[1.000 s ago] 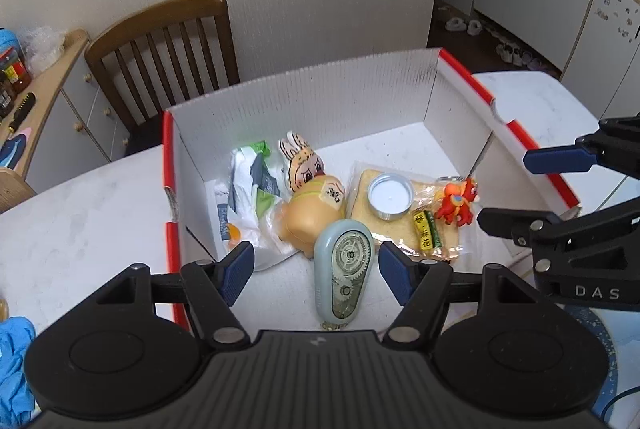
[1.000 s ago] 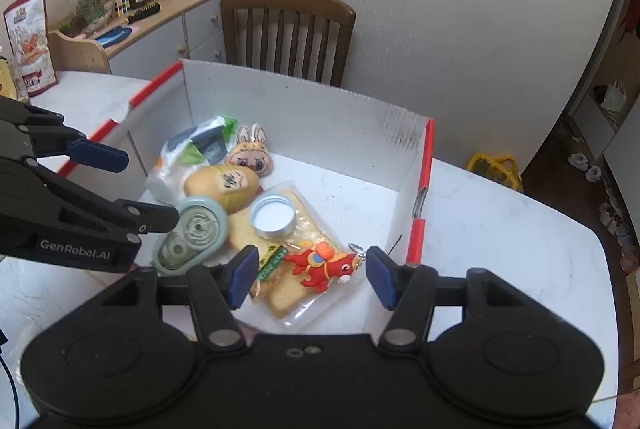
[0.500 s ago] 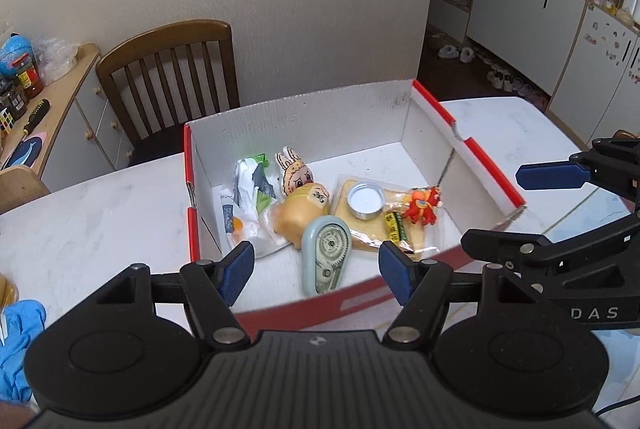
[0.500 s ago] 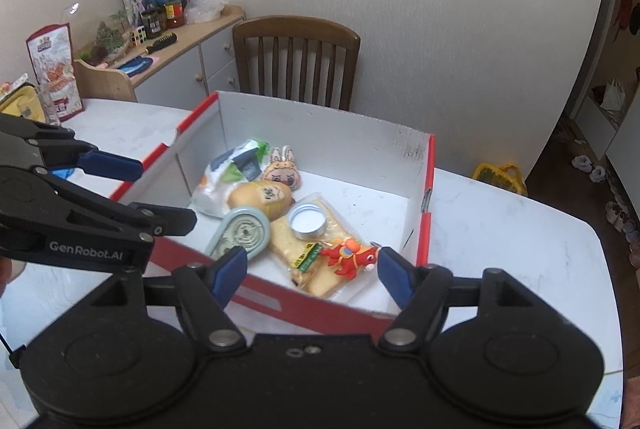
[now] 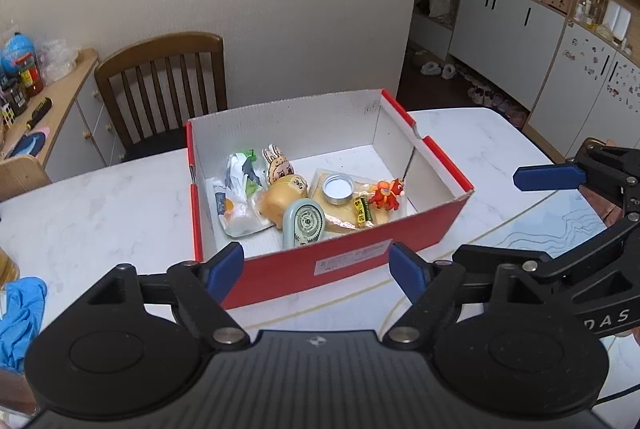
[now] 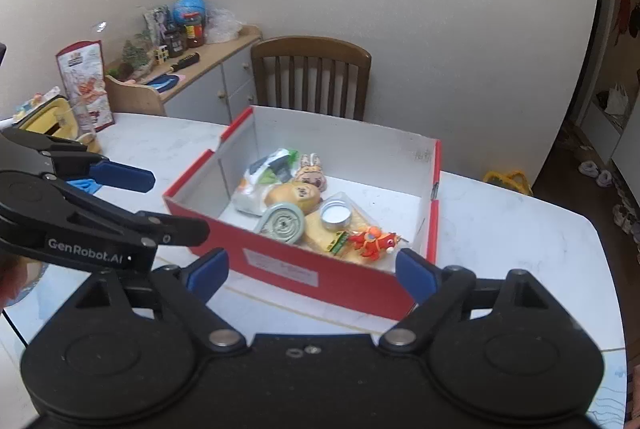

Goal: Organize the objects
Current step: 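Withdraw both tools from the box toward the remaining items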

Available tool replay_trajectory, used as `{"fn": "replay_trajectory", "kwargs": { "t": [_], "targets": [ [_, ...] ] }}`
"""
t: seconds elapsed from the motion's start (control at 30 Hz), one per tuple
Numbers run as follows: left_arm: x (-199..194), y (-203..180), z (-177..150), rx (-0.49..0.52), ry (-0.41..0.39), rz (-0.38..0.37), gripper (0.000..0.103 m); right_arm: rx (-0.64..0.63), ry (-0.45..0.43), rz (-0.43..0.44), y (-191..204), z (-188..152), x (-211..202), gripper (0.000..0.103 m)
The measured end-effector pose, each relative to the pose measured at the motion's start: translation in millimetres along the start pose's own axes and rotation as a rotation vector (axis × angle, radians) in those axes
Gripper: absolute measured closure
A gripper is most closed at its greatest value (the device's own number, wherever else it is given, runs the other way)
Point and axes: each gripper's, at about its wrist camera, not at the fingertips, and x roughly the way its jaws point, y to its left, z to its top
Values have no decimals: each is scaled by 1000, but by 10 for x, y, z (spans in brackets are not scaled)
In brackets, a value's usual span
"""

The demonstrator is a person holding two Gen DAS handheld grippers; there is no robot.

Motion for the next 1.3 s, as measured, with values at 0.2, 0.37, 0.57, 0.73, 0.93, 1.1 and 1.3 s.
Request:
{"fn": "replay_trajectory", "kwargs": {
  "t": [0.2,0.37,0.57,0.73,0.93,1.1,1.3],
  "targets": [
    [-202,-2,-121,-17,-30,-11,24,-2,-30,16,103,-121,-210,1],
    [-325,5,-236,-49,-41,-23,21,6,-39,39,164,-246,-353,0],
    [-419,1,-436,-80,-31,-48,20,16,-46,41,243,-458,-478,0],
    [-447,19,-650,-112,-31,-39,0,14,-34,38,289,-653,-502,0],
    [-341,53,-989,-134,14,-11,0,11,15,42,320,-906,-443,0],
    [-170,139,-1263,-157,89,-1,0,7,74,49,370,-1132,-329,0],
    [-12,268,-1557,-186,151,29,0,-20,128,51,455,-1338,-195,0]
  ]
}}
